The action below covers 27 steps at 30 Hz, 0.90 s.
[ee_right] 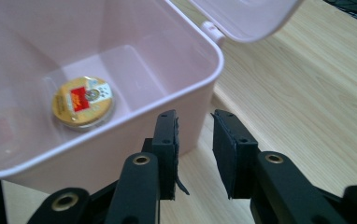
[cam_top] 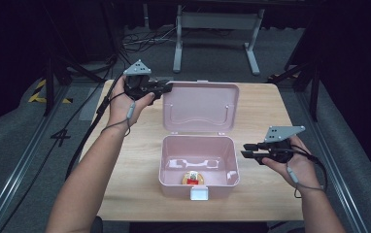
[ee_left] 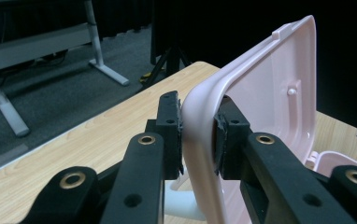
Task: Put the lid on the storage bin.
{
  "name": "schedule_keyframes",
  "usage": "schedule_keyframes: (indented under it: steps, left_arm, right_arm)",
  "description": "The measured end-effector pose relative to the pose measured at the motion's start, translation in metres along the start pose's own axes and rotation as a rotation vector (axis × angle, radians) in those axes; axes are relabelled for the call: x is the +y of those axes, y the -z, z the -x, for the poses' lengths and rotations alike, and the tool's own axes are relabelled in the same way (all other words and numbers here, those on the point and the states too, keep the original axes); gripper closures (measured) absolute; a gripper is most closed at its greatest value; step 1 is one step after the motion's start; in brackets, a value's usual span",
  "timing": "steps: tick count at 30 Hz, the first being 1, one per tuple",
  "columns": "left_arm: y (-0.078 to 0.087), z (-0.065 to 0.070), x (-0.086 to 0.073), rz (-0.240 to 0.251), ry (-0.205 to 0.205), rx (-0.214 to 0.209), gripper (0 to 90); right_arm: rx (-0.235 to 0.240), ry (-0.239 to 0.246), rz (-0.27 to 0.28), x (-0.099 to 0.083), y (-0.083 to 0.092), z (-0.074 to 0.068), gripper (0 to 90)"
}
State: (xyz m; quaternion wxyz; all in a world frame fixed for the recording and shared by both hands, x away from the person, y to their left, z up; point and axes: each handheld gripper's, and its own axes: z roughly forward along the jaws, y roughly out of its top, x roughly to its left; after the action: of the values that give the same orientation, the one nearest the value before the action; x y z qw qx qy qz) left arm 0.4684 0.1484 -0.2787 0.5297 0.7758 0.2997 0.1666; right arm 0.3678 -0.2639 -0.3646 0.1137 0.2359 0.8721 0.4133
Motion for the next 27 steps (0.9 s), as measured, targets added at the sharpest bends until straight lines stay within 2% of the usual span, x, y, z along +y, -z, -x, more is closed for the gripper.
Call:
schedule_keyframes:
  steps: [10, 14, 20, 24, 27]
  left_arm:
    - [0.017, 0.017, -0.002, 0.030, -0.030, -0.013, 72.0]
    - [0.023, 0.023, -0.004, 0.041, -0.048, -0.019, 70.6]
    - [0.035, 0.034, -0.009, 0.059, -0.073, -0.040, 68.1]
    - [0.039, 0.037, -0.014, 0.081, -0.071, -0.058, 66.8]
    - [0.043, 0.042, -0.017, 0.084, -0.079, -0.059, 66.1]
  right_arm:
    - [0.023, -0.003, 0.012, 0.007, 0.004, -0.010, 72.5]
    - [0.048, -0.048, 0.039, 0.009, 0.007, -0.012, 75.2]
    - [0.077, -0.091, 0.051, 0.011, 0.011, -0.015, 85.8]
    - [0.058, -0.068, 0.052, 0.015, 0.012, -0.021, 90.0]
    - [0.067, -0.065, 0.059, 0.018, 0.012, -0.025, 90.0]
